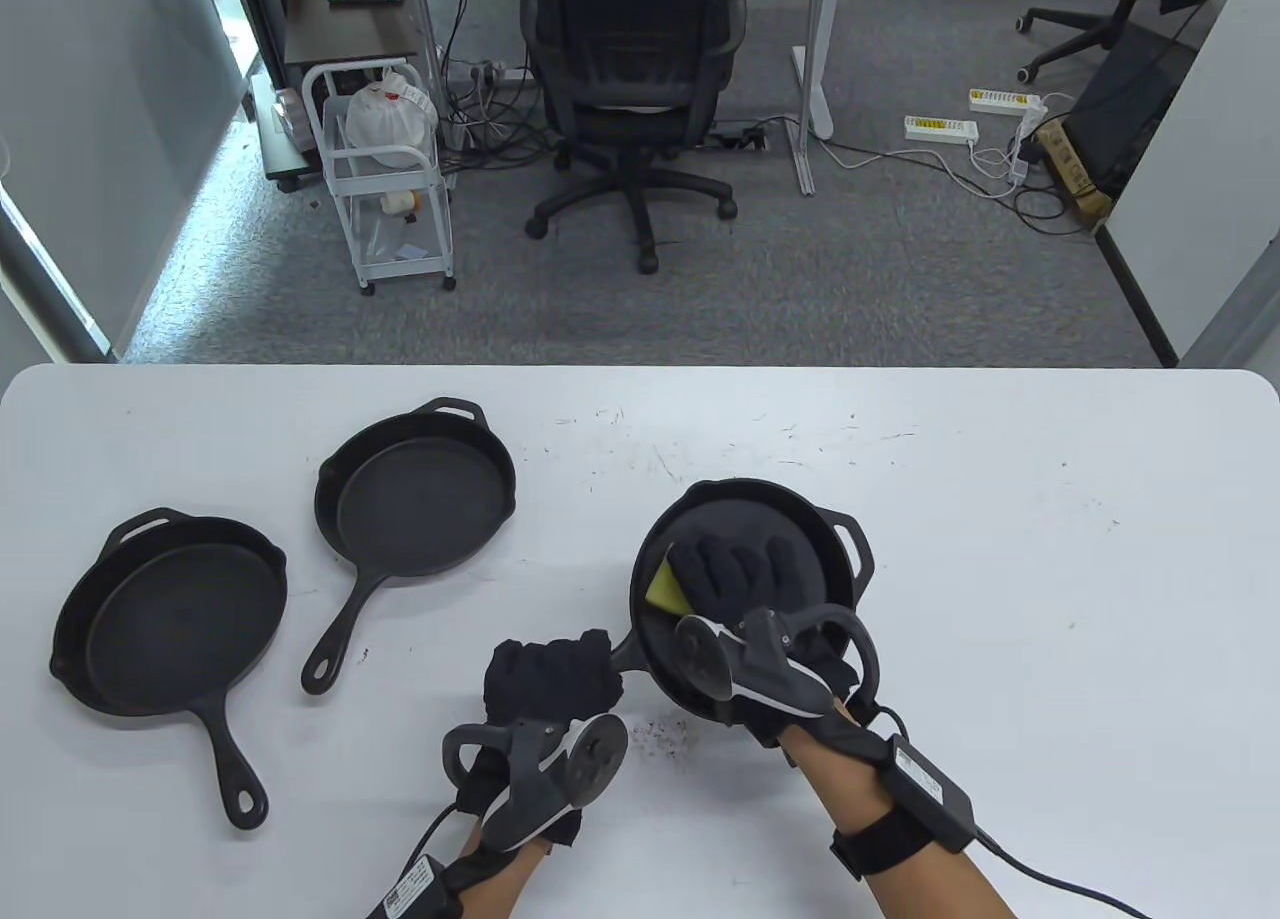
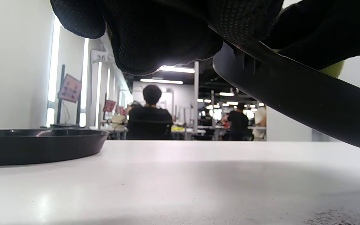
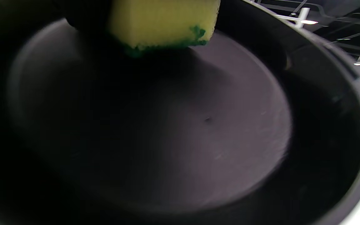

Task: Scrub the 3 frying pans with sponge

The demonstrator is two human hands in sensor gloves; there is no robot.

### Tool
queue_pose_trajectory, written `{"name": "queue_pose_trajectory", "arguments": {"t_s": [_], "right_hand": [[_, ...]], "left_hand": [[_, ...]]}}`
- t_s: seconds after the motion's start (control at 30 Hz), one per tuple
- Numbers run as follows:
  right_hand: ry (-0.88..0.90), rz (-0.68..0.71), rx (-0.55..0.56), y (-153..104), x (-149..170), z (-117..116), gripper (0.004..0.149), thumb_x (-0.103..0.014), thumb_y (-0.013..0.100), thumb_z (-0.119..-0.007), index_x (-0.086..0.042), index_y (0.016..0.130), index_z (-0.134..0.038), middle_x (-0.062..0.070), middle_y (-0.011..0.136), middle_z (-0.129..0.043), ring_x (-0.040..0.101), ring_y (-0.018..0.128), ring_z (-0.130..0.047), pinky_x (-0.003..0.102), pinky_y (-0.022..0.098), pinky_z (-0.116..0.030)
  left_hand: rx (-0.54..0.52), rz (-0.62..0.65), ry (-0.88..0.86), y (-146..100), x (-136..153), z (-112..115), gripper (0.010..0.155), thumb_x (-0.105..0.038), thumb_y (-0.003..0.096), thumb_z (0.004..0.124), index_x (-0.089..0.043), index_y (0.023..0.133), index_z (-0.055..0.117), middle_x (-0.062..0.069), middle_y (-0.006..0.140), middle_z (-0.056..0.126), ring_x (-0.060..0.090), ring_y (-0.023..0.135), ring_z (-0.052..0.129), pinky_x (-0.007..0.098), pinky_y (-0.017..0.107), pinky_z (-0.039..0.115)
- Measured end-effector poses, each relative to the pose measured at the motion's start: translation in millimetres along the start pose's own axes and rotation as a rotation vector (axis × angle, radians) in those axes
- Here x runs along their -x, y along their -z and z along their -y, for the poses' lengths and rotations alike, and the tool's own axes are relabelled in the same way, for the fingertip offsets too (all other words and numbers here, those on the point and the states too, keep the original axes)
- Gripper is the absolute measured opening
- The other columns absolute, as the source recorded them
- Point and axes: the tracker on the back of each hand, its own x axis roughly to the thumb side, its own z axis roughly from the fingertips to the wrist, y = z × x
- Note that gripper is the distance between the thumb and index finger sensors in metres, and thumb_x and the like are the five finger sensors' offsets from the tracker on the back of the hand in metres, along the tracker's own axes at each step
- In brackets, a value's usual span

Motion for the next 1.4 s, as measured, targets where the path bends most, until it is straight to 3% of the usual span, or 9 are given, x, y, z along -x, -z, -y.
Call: {"name": "queue_pose_trajectory", "arguments": {"t_s": [0.13, 0.3, 0.43, 0.57, 0.77, 0.9, 1.03, 1.23, 1.4], "right_hand": [[-0.077, -0.082, -0.024, -3.4, 24.0, 0.0, 0.074, -0.049, 0.045, -0.077, -0.026, 0.107, -0.043, 0.006, 0.112, -0.063, 0.031, 0.093, -0.082, 0.059, 0.075, -0.053], [-0.109, -0.017, -0.101, -31.1, 30.9, -9.5, 0.074, -0.049, 0.044, -0.08, -0.026, 0.106, -0.047, 0.007, 0.111, -0.066, 0.031, 0.091, -0.084, 0.06, 0.075, -0.054], [-0.107, 0.079, -0.111, -46.9, 9.6, -15.5, 0.074, -0.049, 0.044, -0.08, -0.027, 0.106, -0.046, 0.006, 0.111, -0.064, 0.031, 0.092, -0.082, 0.06, 0.075, -0.053], [-0.168, 0.174, 0.012, -47.8, -28.5, -13.3, 0.074, -0.049, 0.044, -0.078, -0.029, 0.106, -0.043, 0.005, 0.113, -0.061, 0.03, 0.097, -0.079, 0.059, 0.076, -0.051], [-0.167, 0.061, 0.034, -19.9, -28.3, -1.5, 0.075, -0.051, 0.045, -0.074, -0.029, 0.107, -0.038, 0.004, 0.114, -0.058, 0.031, 0.1, -0.075, 0.059, 0.077, -0.05], [-0.143, -0.091, 0.022, -6.0, 3.1, 1.6, 0.075, -0.051, 0.045, -0.073, -0.027, 0.107, -0.037, 0.005, 0.113, -0.059, 0.031, 0.098, -0.077, 0.059, 0.076, -0.05], [-0.205, -0.175, 0.001, -10.5, 28.9, -1.6, 0.075, -0.051, 0.045, -0.074, -0.026, 0.107, -0.039, 0.005, 0.113, -0.061, 0.031, 0.098, -0.077, 0.061, 0.076, -0.044], [-0.226, -0.018, -0.056, -44.3, 20.4, -13.9, 0.076, -0.051, 0.044, -0.077, -0.026, 0.107, -0.043, 0.005, 0.111, -0.064, 0.03, 0.094, -0.08, 0.062, 0.076, -0.044], [-0.181, 0.121, -0.026, -45.9, -14.0, -10.2, 0.076, -0.051, 0.044, -0.077, -0.028, 0.107, -0.041, 0.003, 0.113, -0.062, 0.029, 0.098, -0.078, 0.061, 0.077, -0.045]], "left_hand": [[-0.012, -0.016, -0.009, 0.4, 4.0, -1.7, 0.057, -0.043, 0.0478, 0.075, -0.022, 0.101, 0.078, 0.0, 0.082, 0.095, 0.026, 0.075, 0.096, 0.063, 0.073, 0.066], [-0.016, -0.076, -0.054, 3.6, 15.8, -3.0, 0.057, -0.043, 0.0481, 0.075, -0.022, 0.102, 0.078, 0.001, 0.083, 0.094, 0.026, 0.075, 0.096, 0.064, 0.073, 0.067], [-0.015, -0.081, -0.067, 3.3, 16.1, -3.3, 0.057, -0.042, 0.0485, 0.075, -0.021, 0.102, 0.078, 0.001, 0.083, 0.094, 0.026, 0.075, 0.095, 0.064, 0.073, 0.066], [-0.015, -0.037, -0.047, -0.9, 6.0, -3.7, 0.057, -0.042, 0.0481, 0.075, -0.022, 0.101, 0.078, 0.001, 0.083, 0.094, 0.026, 0.075, 0.095, 0.064, 0.073, 0.066], [0.009, 0.009, -0.048, -6.1, 2.4, -2.3, 0.057, -0.042, 0.0469, 0.076, -0.022, 0.1, 0.079, 0.0, 0.082, 0.095, 0.026, 0.075, 0.096, 0.064, 0.073, 0.067], [-0.003, 0.023, -0.04, -7.0, 0.4, -4.1, 0.057, -0.042, 0.0467, 0.076, -0.022, 0.1, 0.079, 0.0, 0.082, 0.095, 0.026, 0.075, 0.096, 0.064, 0.073, 0.067], [-0.019, 0.01, -0.039, -5.9, 2.4, -6.9, 0.057, -0.042, 0.0467, 0.077, -0.022, 0.1, 0.08, 0.0, 0.082, 0.095, 0.026, 0.075, 0.096, 0.064, 0.073, 0.067], [-0.065, -0.065, -0.058, -3.8, 12.8, -16.7, 0.056, -0.042, 0.0471, 0.077, -0.022, 0.1, 0.08, 0.001, 0.082, 0.095, 0.027, 0.075, 0.096, 0.064, 0.072, 0.066], [-0.047, -0.059, -0.073, -3.5, 12.1, -13.0, 0.056, -0.042, 0.0473, 0.077, -0.022, 0.1, 0.079, 0.001, 0.083, 0.095, 0.027, 0.075, 0.096, 0.064, 0.073, 0.066]]}}
